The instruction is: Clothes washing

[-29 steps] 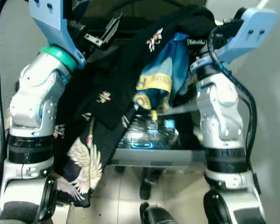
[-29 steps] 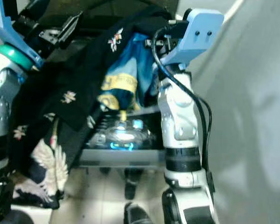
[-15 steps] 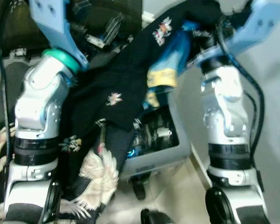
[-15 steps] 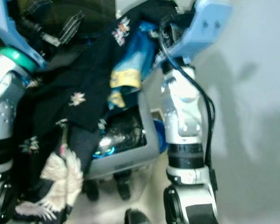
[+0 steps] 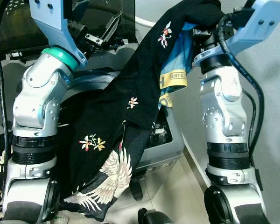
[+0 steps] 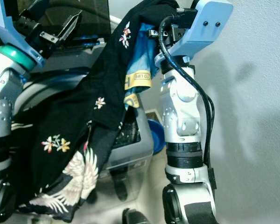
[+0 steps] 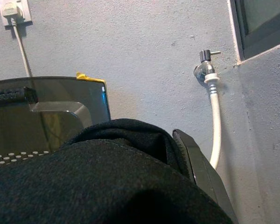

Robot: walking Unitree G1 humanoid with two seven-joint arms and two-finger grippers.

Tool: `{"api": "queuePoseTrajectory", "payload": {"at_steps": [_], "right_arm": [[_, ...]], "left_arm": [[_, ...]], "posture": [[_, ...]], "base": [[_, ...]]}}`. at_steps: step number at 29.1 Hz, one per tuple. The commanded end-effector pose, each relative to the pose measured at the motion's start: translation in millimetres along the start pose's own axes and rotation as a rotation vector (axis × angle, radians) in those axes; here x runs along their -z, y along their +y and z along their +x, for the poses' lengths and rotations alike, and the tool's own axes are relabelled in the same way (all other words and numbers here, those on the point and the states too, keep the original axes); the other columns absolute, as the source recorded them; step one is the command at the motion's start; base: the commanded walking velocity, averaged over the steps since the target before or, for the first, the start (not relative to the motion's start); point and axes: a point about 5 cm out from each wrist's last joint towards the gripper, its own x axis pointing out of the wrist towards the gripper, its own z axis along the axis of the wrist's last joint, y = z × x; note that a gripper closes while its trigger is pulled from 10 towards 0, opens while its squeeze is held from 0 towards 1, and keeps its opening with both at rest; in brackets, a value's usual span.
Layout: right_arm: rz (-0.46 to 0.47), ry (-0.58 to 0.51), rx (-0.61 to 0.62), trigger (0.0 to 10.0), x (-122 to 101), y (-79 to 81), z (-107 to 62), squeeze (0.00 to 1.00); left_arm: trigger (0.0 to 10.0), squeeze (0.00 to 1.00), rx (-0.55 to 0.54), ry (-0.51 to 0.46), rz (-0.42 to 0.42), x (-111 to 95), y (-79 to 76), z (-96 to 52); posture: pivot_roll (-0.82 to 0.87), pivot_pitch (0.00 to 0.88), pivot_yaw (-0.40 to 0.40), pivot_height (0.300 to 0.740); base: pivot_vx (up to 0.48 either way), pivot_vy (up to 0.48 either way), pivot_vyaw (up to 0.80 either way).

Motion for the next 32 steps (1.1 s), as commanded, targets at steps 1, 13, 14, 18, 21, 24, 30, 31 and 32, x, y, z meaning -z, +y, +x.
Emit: {"api": "queuePoseTrajectory", "payload": {"at_steps": [1, 13, 14, 18, 21, 24, 30, 31, 32], "right_arm": [[0.009, -0.018, -0.005, 10.0, -3, 1.8, 1.2, 0.00], [0.008, -0.014, -0.012, 10.0, -1, 2.9, 1.6, 0.00], [0.008, -0.014, -0.013, 10.0, -1, 3.0, 1.5, 0.00], [0.007, -0.014, -0.015, 10.0, -1, 3.3, 1.5, 0.00], [0.007, -0.015, -0.016, 10.0, -1, 3.6, 1.5, 0.00], [0.008, -0.014, -0.021, 10.0, -1, 4.6, 1.4, 0.00], [-0.030, -0.013, -0.099, 10.0, -1, 11.9, 1.4, 0.00], [-0.028, -0.017, -0.238, 10.0, -6, 25.0, 3.0, 0.00], [-0.028, -0.017, -0.238, 10.0, -6, 25.0, 3.0, 0.00]], "left_arm": [[10.0, 0.00, -0.007, 0.008, 0.010, 1, 0.6, -1.6], [10.0, 0.00, -0.025, 0.004, 0.009, 1, 2.7, -0.7], [10.0, 0.00, -0.022, 0.002, 0.012, 1, 2.2, -1.0], [10.0, 0.00, -0.021, -0.008, 0.008, -1, 1.2, -0.9], [10.0, 0.00, -0.022, -0.008, 0.008, -1, 1.3, -0.6], [10.0, 0.00, -0.028, -0.002, 0.014, 0, 1.6, -0.3], [10.0, 0.00, -0.028, 0.003, 0.045, 1, 3.0, -0.7], [10.0, 0.00, -0.017, -0.018, 0.067, -4, 7.7, -1.1], [10.0, 0.00, -0.017, -0.018, 0.067, -4, 7.7, -1.1]], "posture": [[0.05, 0.082, 0.060, 0.740], [0.05, 0.076, 0.058, 0.740], [0.05, 0.076, 0.058, 0.740], [0.05, 0.073, 0.058, 0.740], [0.05, 0.069, 0.057, 0.740], [0.05, 0.065, 0.058, 0.740], [0.05, 0.064, 0.059, 0.740], [0.05, 0.066, 0.063, 0.740], [0.05, 0.066, 0.063, 0.740]], "base": [[0.000, 0.315, 0.00], [0.000, 0.401, 0.00], [0.000, 0.000, 0.00], [0.000, 0.000, 0.00], [0.000, 0.000, 0.00], [0.000, 0.000, 0.00], [0.000, 0.000, 0.00], [0.000, 0.000, 0.00], [0.000, 0.000, 0.00]]}}
